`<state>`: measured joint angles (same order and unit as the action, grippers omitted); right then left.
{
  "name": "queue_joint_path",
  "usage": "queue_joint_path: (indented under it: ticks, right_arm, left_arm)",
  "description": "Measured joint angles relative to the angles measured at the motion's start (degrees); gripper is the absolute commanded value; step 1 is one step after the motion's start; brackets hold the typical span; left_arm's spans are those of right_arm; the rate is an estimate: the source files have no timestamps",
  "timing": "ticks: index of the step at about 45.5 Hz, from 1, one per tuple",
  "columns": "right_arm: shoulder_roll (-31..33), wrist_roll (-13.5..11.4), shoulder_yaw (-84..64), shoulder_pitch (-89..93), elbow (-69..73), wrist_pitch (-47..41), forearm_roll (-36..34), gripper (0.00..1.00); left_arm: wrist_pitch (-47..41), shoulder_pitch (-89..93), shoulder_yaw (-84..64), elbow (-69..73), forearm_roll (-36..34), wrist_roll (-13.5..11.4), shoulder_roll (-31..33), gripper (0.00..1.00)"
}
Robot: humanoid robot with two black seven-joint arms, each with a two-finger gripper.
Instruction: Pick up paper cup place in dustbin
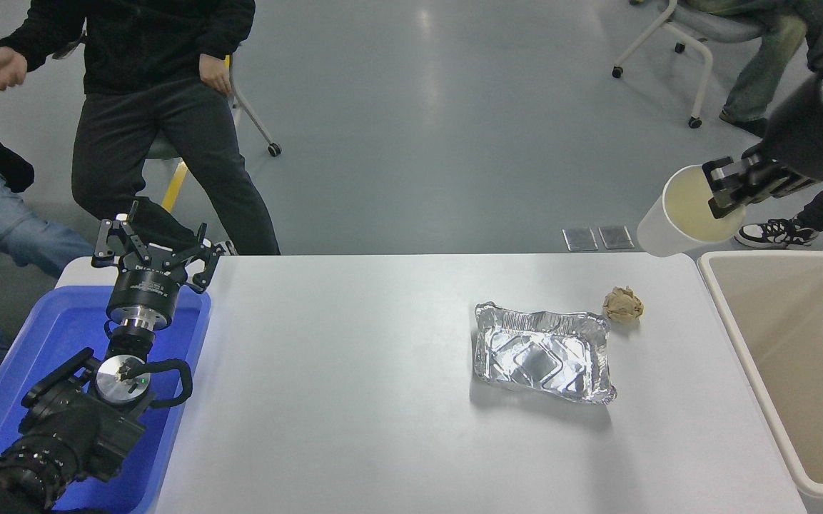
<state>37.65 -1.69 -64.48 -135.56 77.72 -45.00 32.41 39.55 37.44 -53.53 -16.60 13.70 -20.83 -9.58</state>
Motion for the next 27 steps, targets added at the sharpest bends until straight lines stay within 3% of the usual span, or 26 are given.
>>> queue_joint_path:
  ticks: [27]
  right_arm:
    - [15.50, -0.03, -1.59, 12.90, -16.47, 0.00, 4.81, 0.00]
  left_arm:
    - [-0.20, 0.00, 0.01, 0.00, 0.01, 0.00, 0.00, 0.99]
